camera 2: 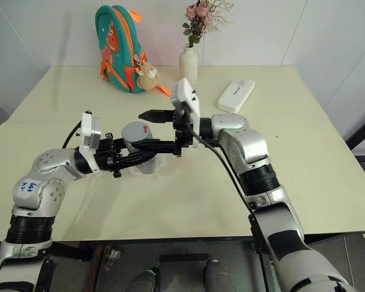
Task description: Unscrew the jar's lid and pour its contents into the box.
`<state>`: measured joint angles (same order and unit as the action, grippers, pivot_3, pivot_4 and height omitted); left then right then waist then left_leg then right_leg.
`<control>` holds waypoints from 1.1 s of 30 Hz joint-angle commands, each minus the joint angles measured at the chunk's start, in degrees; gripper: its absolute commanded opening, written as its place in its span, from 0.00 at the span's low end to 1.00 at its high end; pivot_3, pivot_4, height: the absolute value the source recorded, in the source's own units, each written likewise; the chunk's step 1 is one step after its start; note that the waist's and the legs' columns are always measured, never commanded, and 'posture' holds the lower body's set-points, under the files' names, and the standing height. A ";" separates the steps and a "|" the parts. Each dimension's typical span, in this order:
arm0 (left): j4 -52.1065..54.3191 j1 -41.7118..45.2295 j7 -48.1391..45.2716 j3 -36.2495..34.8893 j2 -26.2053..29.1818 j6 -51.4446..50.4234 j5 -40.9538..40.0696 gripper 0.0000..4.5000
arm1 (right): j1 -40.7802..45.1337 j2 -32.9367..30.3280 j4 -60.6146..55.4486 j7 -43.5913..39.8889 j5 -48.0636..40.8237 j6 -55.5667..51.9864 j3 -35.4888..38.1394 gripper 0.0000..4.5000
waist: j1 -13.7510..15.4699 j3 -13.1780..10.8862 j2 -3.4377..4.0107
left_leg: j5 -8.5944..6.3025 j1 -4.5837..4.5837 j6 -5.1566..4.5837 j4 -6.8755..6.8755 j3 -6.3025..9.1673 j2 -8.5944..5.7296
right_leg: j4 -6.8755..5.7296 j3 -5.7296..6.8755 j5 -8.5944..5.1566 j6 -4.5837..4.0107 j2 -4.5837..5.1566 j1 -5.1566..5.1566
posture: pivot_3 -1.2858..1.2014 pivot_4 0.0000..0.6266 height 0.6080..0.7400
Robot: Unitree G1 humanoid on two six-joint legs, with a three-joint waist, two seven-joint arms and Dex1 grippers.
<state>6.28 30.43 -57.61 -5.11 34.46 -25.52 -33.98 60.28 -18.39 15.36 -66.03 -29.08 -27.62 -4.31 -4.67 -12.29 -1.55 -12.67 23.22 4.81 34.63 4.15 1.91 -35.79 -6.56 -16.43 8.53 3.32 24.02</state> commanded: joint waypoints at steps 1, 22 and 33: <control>2.46 -0.61 -1.00 -0.62 0.39 0.94 -0.72 0.43 | 0.43 -3.57 0.46 0.37 -1.50 -0.10 5.15 0.99 | 0.26 0.00 0.00 | 0.00 0.00 0.00 0.00 0.00 0.00 | 0.04 0.01 0.00 0.00 0.00 -0.01 | 0.52 0.24 1.00; 2.13 -0.41 -1.15 -0.21 0.13 0.60 -0.59 0.43 | -1.74 6.22 -8.95 3.24 -1.38 -3.67 -2.38 0.99 | -0.08 0.00 0.01 | 0.00 -0.02 -0.01 0.01 -0.01 0.01 | -0.04 -0.02 0.00 0.00 -0.02 0.01 | 0.52 0.24 1.00; 1.77 0.44 -1.04 0.40 -0.53 0.51 -0.60 0.43 | -0.94 9.09 -6.29 4.73 3.65 -0.22 -6.29 0.99 | -0.13 0.00 0.01 | 0.00 -0.02 -0.01 0.00 -0.01 0.01 | -0.05 -0.01 0.00 0.00 -0.02 0.02 | 0.52 0.24 1.00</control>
<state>6.67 29.60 -58.37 -4.32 33.94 -25.50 -34.01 58.11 -9.70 9.55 -61.66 -25.56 -29.32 -11.06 -4.80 -12.29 -1.54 -12.66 23.20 4.81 34.63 4.14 1.92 -35.84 -6.57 -16.43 8.53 3.30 24.03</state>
